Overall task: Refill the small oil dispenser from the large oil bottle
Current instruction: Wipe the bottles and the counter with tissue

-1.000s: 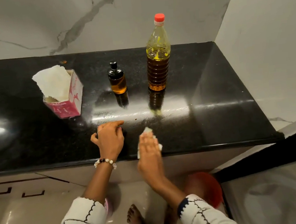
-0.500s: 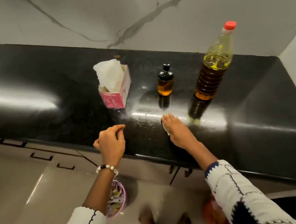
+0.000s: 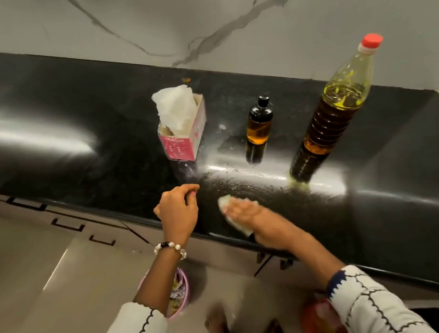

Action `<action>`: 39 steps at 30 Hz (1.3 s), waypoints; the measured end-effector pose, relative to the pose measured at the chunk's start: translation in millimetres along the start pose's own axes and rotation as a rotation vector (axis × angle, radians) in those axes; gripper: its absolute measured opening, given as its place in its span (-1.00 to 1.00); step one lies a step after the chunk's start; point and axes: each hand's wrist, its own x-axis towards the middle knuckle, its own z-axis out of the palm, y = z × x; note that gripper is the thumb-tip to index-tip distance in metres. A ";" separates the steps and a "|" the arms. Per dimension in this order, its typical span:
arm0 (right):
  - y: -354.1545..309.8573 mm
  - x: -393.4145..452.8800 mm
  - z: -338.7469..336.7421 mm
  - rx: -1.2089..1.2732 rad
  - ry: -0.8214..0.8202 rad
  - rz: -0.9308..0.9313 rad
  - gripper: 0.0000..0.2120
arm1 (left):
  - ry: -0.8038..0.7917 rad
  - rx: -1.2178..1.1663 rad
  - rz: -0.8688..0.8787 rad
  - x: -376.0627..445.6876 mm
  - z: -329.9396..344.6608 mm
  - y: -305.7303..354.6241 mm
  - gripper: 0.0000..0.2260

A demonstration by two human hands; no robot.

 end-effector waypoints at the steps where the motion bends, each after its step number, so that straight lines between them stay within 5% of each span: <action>1: 14.7 -8.5 -10.5 -0.010 0.073 0.132 -0.18 | -0.014 -0.021 0.023 0.5 4.6 4.0 -0.82; 6: 33.9 -31.1 -10.6 -0.033 0.420 0.663 -0.25 | -0.135 -0.069 0.168 -6.0 33.8 31.0 -0.81; 8: 15.9 -39.7 0.3 -0.018 0.391 0.575 -0.25 | -0.185 -0.070 0.234 -10.6 46.5 42.9 -0.81; 11: 11.6 -70.2 -1.0 -0.046 0.081 0.173 -0.18 | -0.256 -0.059 0.325 -16.1 60.8 59.4 -0.81; 13: 38.7 -97.6 -17.2 -0.050 0.044 0.157 -0.15 | -0.290 -0.061 0.368 -19.7 68.7 69.6 -0.81; 19: 123.0 -158.4 -60.3 -0.009 0.354 0.758 -0.25 | -0.370 -0.097 0.405 -33.4 86.5 96.8 -0.82; 23: 112.4 -161.5 -46.0 -0.049 0.601 1.111 -0.37 | -0.415 -0.136 0.409 -43.3 98.5 112.4 -0.83; 26: 73.8 -148.6 -14.6 -0.054 0.735 0.903 -0.48 | -0.449 -0.156 0.403 -51.3 104.7 123.6 -0.83; 30: 28.9 -163.2 7.7 -0.079 0.599 0.443 -0.57 | -0.520 -0.198 0.386 -62.3 116.9 135.2 -0.83; 32: 27.9 -180.6 2.8 0.025 0.588 0.406 -0.67 | -0.560 -0.222 0.377 -68.8 121.3 140.9 -0.83; 34: 32.2 -194.4 -8.7 0.174 0.754 0.549 -0.80 | -0.598 -0.252 0.376 -76.9 123.2 147.9 -0.84; 36: 30.5 -202.0 -27.5 0.575 0.961 0.799 -0.74 | -0.659 -0.289 0.382 -87.2 124.1 157.3 -0.85; 39: 25.9 -208.1 -54.0 1.225 1.231 0.841 -0.81 | -0.772 -0.360 0.380 -105.7 121.3 175.1 -0.81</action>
